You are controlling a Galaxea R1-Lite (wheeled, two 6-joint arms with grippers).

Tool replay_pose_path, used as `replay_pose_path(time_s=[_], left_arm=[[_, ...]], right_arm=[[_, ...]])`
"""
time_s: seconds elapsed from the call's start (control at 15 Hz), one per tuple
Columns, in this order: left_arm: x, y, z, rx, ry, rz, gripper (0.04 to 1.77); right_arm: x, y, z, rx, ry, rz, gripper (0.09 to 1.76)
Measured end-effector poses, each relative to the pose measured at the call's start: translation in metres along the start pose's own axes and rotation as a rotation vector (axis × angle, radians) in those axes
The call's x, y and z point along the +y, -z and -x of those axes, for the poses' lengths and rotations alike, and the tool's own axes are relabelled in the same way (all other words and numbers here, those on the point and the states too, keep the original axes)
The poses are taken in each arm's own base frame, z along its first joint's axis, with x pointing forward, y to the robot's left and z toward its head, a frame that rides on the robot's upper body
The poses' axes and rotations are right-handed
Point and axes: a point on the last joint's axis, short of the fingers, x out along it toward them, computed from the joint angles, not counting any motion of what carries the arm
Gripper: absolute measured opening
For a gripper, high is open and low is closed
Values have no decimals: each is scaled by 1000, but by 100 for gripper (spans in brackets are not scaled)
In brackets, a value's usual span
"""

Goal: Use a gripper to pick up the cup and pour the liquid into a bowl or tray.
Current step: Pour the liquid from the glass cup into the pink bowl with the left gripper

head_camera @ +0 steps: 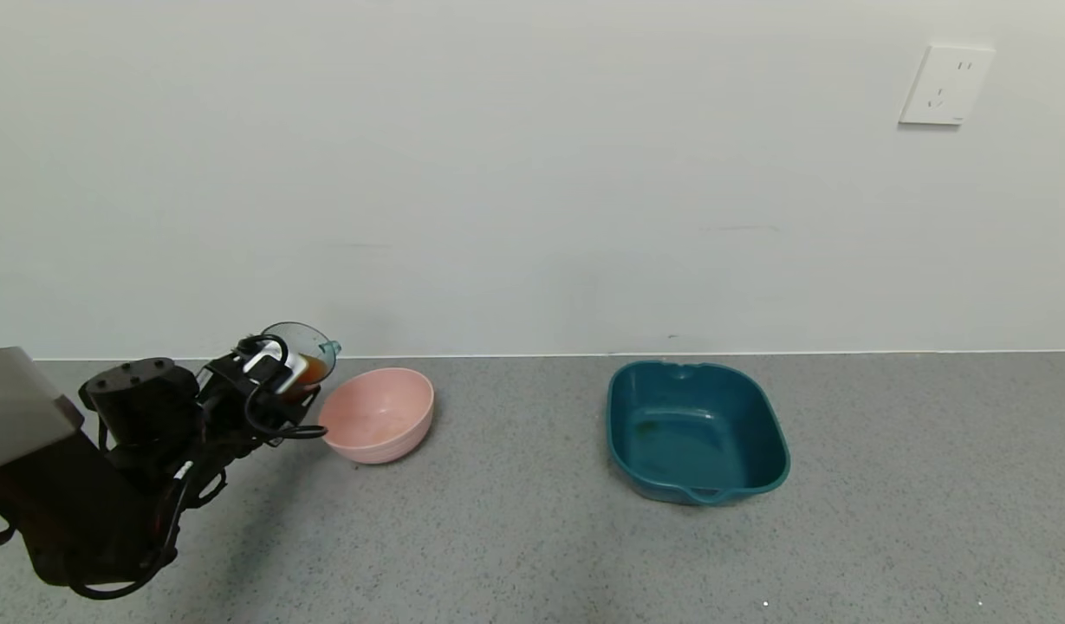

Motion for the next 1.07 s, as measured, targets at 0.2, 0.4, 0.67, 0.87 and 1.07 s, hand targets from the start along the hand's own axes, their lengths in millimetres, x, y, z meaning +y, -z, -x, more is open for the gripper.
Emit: replay_pose_path(time_s=[0.2,0.4,0.67,0.87,1.07], left_arm=[[-3,3,-1,4,4,-44,134],[-5,4,-2,7,10,-100,134],[-6,5,-5,6,9,-203,134],[-6,5,-7,6,10,-272,134],[-5,3,-9,2,8,-332,134]], right_arm=[[0,0,0,0,0,0,171],[0,0,0,0,1,0,171],[0,0,0,0,0,0,171],[0,0,0,0,0,0,171],[0,0,0,0,0,0,171]])
